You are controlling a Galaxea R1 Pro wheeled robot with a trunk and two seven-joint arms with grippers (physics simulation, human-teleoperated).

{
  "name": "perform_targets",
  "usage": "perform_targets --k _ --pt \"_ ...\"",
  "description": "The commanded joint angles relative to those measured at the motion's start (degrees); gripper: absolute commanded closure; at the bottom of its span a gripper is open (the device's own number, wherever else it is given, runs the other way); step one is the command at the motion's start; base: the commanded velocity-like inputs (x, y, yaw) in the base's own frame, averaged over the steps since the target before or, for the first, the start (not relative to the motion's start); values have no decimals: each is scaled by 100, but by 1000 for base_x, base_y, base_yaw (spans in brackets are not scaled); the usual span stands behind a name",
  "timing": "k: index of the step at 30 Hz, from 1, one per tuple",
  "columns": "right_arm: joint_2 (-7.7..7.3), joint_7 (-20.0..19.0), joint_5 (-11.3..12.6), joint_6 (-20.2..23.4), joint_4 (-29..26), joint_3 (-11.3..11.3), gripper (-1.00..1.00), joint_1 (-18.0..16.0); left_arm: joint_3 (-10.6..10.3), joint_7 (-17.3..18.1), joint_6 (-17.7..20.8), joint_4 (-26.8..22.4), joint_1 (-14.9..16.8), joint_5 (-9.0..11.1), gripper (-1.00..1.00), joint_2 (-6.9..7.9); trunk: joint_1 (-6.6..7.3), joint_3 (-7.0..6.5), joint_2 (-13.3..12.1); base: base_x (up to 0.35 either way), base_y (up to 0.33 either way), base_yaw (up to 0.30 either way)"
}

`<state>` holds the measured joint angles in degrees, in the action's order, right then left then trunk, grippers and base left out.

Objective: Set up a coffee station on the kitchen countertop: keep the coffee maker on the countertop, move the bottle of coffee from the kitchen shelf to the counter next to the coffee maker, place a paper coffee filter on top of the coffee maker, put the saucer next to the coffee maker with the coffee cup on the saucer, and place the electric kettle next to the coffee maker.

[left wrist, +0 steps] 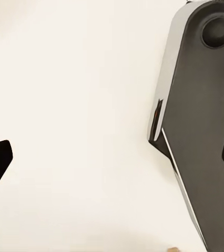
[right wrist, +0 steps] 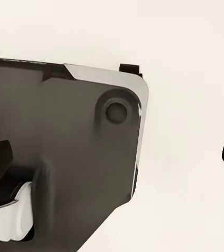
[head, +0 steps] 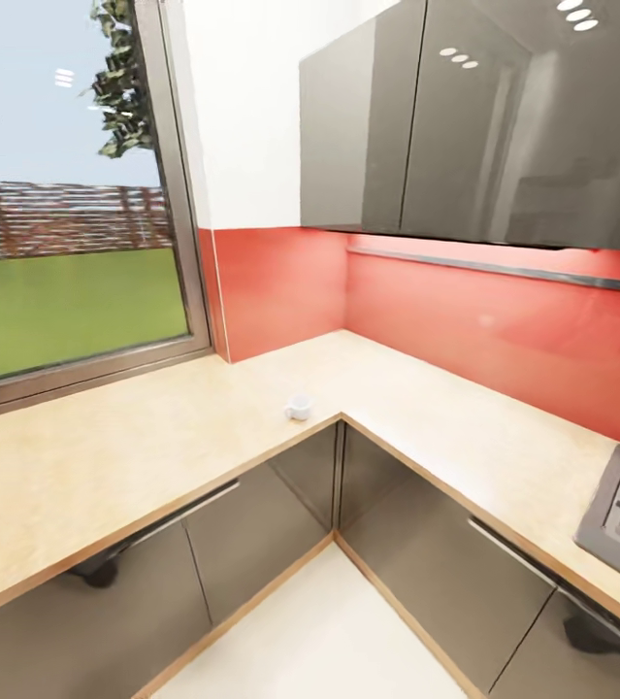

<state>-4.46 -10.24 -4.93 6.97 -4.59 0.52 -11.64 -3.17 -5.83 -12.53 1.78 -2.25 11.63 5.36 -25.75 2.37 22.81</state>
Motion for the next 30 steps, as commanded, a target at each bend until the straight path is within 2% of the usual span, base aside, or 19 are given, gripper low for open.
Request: perform_targets --k 1,30 --pt "-2 -22 -52 33 -16 9 -100 -1 -35 -6 -30 10 5 41 -100 -3 -3 7 11 0 0 270" --pt "-2 -23 -52 33 -16 9 -100 -1 -45 -6 -30 9 5 23 -100 -18 -3 -105 11 24 -23 270"
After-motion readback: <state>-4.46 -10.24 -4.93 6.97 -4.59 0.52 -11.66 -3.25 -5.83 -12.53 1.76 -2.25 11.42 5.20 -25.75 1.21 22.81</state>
